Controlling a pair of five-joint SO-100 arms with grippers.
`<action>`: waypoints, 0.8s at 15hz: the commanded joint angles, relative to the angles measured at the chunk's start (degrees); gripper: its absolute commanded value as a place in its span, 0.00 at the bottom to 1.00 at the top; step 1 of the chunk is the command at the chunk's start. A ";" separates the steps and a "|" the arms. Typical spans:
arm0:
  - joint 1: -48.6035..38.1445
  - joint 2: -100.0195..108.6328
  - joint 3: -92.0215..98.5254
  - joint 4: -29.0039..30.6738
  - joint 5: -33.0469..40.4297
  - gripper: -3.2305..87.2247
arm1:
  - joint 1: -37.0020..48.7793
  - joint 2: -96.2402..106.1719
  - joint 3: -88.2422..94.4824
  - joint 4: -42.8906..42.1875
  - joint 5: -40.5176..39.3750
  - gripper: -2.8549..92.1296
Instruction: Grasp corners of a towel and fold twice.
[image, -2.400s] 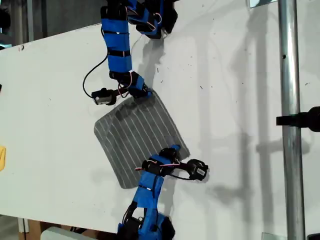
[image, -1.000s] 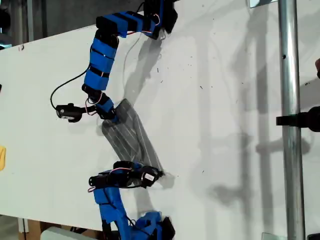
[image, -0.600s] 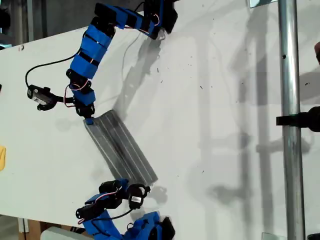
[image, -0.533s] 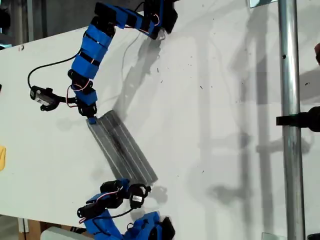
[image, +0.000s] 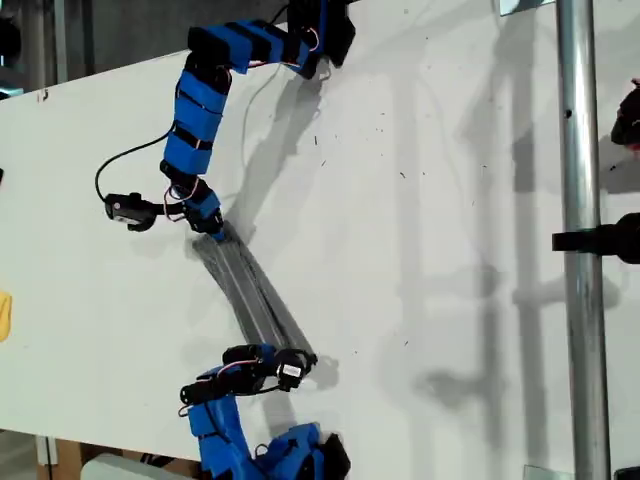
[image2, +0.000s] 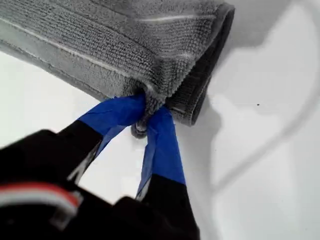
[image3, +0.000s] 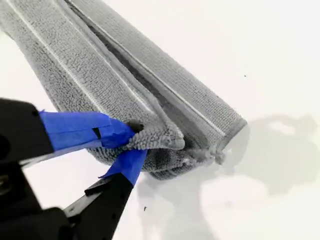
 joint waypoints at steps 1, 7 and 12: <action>1.93 -2.64 -1.32 -0.09 -0.35 0.10 | 1.85 -2.64 -4.48 -0.97 0.53 0.03; 10.72 -1.58 -10.11 15.56 -2.90 0.26 | 5.89 -9.93 -12.30 1.93 0.70 0.19; 28.74 39.11 6.86 14.77 -22.68 0.18 | 10.37 18.54 11.87 12.83 0.88 0.33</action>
